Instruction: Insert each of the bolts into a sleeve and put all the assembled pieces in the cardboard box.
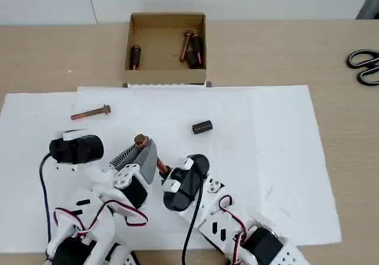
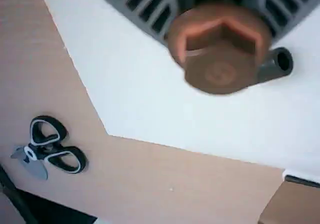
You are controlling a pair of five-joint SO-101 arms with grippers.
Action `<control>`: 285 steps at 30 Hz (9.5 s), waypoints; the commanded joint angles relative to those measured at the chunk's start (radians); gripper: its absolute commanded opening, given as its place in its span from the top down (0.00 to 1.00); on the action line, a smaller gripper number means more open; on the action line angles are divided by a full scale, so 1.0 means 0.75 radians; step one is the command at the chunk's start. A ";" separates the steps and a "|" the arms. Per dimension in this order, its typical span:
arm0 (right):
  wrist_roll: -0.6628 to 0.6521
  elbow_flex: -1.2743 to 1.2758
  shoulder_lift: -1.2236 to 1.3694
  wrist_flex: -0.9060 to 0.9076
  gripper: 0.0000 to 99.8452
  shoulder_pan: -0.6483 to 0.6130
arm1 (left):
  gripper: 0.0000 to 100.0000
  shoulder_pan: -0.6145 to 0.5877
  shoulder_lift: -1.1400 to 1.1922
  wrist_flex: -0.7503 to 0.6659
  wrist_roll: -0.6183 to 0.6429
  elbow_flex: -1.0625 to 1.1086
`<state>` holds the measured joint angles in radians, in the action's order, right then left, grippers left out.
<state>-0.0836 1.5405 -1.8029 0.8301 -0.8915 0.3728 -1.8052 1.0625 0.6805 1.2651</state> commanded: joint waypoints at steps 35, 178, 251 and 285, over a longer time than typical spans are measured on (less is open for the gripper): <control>-0.121 -0.102 -0.013 -0.157 1.00 0.089 | 0.82 0.168 -0.002 0.153 -0.231 0.077; 0.606 -2.793 2.583 1.073 1.00 0.674 | 0.99 -0.444 -0.010 0.113 -0.775 0.449; 1.176 -2.786 3.017 1.096 0.79 0.584 | 0.99 -0.446 -0.010 0.113 -0.751 0.449; 1.170 -2.793 3.313 0.905 0.79 0.738 | 0.99 -0.446 -0.010 0.113 -0.751 0.449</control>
<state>0.7940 -0.5247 0.6859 1.5205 -0.3897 0.0430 -1.8036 1.1669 0.1128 1.6088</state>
